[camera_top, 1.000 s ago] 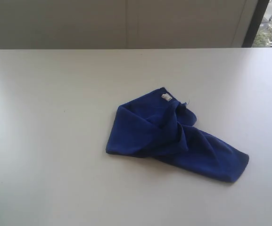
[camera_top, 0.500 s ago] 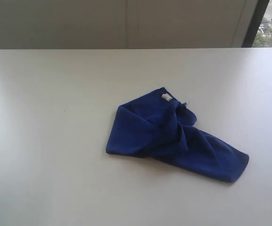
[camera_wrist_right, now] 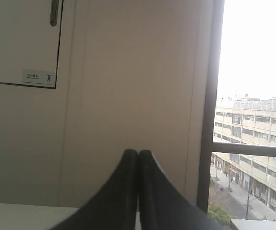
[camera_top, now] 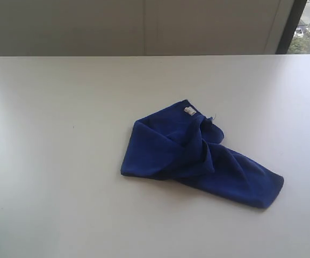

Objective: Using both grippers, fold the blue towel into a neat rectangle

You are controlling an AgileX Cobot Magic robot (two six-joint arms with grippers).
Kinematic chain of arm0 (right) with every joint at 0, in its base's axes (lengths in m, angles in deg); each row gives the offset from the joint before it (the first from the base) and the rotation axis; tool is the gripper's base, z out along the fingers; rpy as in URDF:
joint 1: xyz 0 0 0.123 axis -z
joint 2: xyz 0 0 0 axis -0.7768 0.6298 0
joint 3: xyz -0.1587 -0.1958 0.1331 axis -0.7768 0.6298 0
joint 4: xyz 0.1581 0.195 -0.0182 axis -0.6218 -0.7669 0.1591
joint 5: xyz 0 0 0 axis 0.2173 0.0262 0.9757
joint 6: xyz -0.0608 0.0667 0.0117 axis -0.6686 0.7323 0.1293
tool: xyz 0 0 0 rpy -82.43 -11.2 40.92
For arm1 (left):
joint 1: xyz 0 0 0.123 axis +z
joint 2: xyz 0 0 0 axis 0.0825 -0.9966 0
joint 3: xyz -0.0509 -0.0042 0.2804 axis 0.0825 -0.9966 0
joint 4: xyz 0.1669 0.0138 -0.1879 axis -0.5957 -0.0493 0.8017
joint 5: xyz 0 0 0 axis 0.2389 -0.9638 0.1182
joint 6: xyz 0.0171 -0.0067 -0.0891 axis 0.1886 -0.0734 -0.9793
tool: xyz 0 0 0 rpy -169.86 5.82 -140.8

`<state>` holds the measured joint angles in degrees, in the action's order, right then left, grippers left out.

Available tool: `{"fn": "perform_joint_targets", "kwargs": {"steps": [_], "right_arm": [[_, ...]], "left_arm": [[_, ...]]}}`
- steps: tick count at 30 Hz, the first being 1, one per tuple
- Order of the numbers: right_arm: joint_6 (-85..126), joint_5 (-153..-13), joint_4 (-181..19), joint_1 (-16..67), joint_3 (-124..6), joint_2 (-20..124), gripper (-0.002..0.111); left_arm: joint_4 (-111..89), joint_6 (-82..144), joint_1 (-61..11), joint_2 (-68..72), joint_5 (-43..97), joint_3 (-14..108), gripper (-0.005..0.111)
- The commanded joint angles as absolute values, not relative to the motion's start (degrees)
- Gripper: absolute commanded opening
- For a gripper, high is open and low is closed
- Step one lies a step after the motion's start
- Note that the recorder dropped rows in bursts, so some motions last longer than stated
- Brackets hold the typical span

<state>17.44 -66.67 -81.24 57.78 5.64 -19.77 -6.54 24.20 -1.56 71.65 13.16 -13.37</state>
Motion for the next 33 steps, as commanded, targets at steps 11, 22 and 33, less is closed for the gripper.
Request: {"fn": "perform_joint_targets", "kwargs": {"steps": [11, 22, 33], "right_arm": [[17.24, -64.60, -81.24, 58.00, 5.91, -20.06, 0.000], [17.24, -64.73, -81.24, 58.00, 5.91, -20.06, 0.000], [17.24, -82.81, -81.24, 58.00, -7.92, -14.79, 0.000]], "left_arm": [[-6.36, 24.20, -1.40, 71.89, 13.19, -13.60, 0.000], [-6.36, 24.20, -1.40, 71.89, 13.19, -13.60, 0.000], [-6.36, 24.20, -1.40, 71.89, 13.19, -13.60, 0.000]]}}
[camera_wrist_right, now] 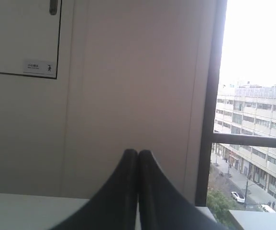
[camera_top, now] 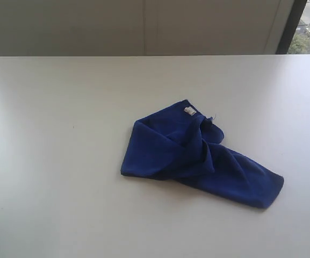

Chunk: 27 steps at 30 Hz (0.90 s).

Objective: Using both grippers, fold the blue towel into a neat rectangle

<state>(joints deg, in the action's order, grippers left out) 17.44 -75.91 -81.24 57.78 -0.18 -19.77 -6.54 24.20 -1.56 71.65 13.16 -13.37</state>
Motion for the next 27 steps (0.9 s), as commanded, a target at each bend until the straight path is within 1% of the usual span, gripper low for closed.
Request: {"fn": "perform_joint_targets", "kwargs": {"steps": [1, 4, 7, 9, 11, 15, 20, 27], "right_arm": [[17.24, -84.54, -81.24, 58.00, -9.71, -12.67, 0.000], [17.24, -88.41, -81.24, 58.00, -15.00, -5.47, 0.000], [17.45, -90.09, -81.85, 58.00, -20.35, 5.81, 0.000], [17.68, -89.40, -86.57, 58.00, -21.63, 11.88, 0.000], [17.56, -89.43, -95.59, 58.00, -23.36, 18.17, 0.000], [17.18, -96.29, -96.63, 57.88, -29.79, 28.90, 0.000], [17.18, -104.14, -96.63, 57.88, -37.34, 38.21, 0.000], [16.02, -105.96, -96.63, 55.61, -45.34, 48.35, 0.000]], "left_arm": [[-6.36, 24.20, -1.40, 71.89, 13.19, -13.60, 0.000], [-6.36, 24.20, -1.40, 71.89, 13.19, -13.60, 0.000], [-6.36, 24.20, -1.40, 71.89, 13.19, -13.60, 0.000], [-6.36, 24.20, -1.40, 71.89, 13.19, -13.60, 0.000], [-6.36, 24.20, -1.40, 71.89, 13.19, -13.60, 0.000], [-6.36, 24.20, -1.40, 71.89, 13.19, -13.60, 0.000], [-6.36, 24.20, -1.40, 71.89, 13.19, -13.60, 0.000], [-6.36, 24.20, -1.40, 71.89, 13.19, -13.60, 0.000]]}}
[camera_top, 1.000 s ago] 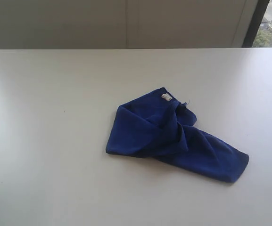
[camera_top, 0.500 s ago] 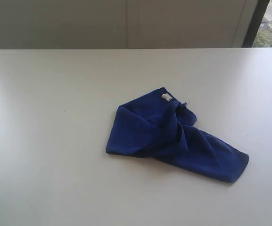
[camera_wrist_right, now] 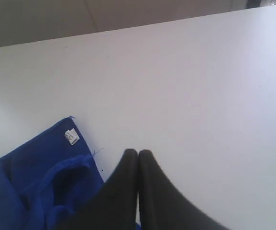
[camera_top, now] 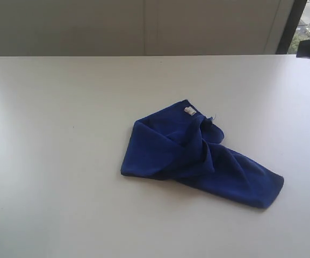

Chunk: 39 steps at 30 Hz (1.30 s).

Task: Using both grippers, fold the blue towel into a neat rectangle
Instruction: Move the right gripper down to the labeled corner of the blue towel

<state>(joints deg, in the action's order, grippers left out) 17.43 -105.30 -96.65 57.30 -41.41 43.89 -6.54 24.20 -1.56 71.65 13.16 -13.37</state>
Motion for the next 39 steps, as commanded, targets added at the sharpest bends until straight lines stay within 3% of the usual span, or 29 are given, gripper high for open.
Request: {"fn": "perform_joint_targets", "kwargs": {"steps": [1, 11, 39], "right_arm": [[14.01, -105.96, -96.74, 54.85, -46.29, 49.71, 0.000], [12.46, -99.83, -97.93, 51.58, -47.55, 57.57, 0.000], [12.30, -103.73, -103.57, 51.58, -47.55, 60.08, 0.000]], "left_arm": [[-6.36, 24.20, -1.40, 71.89, 13.19, -13.60, 0.000], [-6.36, 24.20, -1.40, 71.89, 13.29, -13.60, 0.000], [-6.36, 24.20, -1.40, 71.89, 13.29, -13.60, 0.000]]}}
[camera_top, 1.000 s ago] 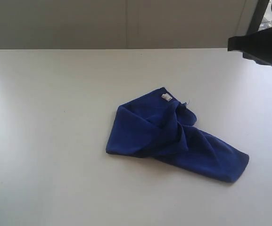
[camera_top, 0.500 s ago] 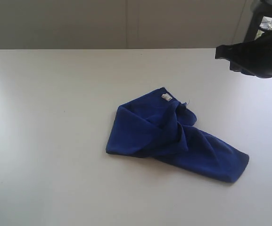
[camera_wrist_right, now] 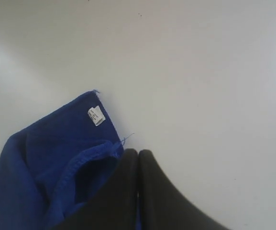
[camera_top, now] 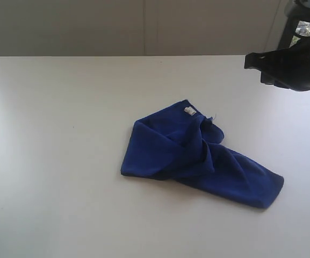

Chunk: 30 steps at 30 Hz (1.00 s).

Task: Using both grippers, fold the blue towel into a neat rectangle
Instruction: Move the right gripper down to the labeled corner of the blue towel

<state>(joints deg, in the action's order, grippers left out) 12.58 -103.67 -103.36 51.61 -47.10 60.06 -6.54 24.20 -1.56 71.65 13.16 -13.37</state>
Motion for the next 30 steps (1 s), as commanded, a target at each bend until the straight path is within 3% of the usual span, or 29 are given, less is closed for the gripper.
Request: {"fn": "perform_joint_targets", "kwargs": {"steps": [1, 30], "right_arm": [[12.30, -103.73, -103.57, 51.58, -47.55, 60.08, 0.000], [12.30, -106.81, -103.68, 51.58, -47.55, 60.08, 0.000]], "left_arm": [[-6.36, 24.20, -1.40, 71.89, 13.29, -13.60, 0.000], [-6.36, 24.20, -1.40, 71.89, 13.29, -13.60, 0.000]]}}
